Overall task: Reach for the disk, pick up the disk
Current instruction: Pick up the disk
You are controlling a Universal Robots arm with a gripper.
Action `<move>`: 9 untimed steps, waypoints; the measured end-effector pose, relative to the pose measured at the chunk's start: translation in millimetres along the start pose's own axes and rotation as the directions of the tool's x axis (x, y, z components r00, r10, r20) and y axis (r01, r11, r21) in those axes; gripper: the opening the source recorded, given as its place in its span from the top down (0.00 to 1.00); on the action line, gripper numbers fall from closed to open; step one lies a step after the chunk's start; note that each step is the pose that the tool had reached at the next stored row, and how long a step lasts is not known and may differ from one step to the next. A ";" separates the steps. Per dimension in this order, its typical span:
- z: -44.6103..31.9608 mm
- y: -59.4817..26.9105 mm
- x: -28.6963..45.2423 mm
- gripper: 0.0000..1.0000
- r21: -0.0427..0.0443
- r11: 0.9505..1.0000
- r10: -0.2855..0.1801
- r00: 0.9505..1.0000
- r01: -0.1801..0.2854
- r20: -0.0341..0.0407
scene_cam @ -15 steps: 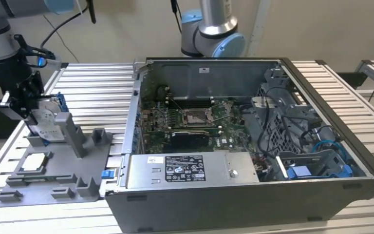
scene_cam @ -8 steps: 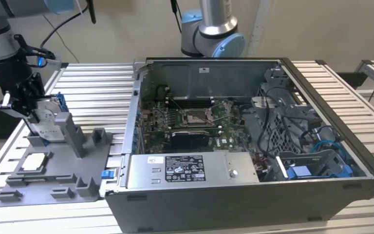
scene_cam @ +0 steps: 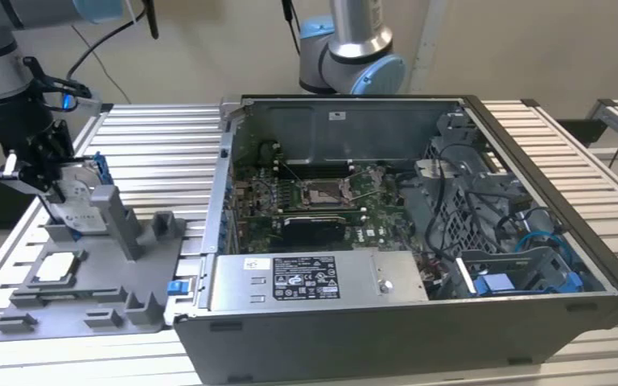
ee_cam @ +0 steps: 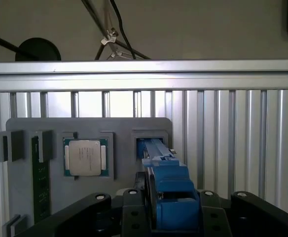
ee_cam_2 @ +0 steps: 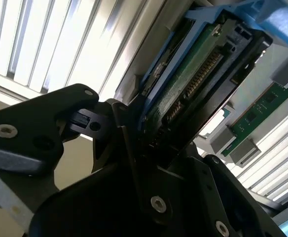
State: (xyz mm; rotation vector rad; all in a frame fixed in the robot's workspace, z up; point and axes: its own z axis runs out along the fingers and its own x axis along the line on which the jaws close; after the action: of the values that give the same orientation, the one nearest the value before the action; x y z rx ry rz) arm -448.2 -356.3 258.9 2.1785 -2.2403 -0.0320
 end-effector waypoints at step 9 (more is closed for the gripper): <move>-0.1 0.0 0.2 1.00 0.000 1.000 0.000 1.000 0.000 0.002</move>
State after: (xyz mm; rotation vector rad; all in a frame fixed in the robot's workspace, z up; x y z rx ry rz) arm -448.2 -356.5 259.0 2.1800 -2.2410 -0.0350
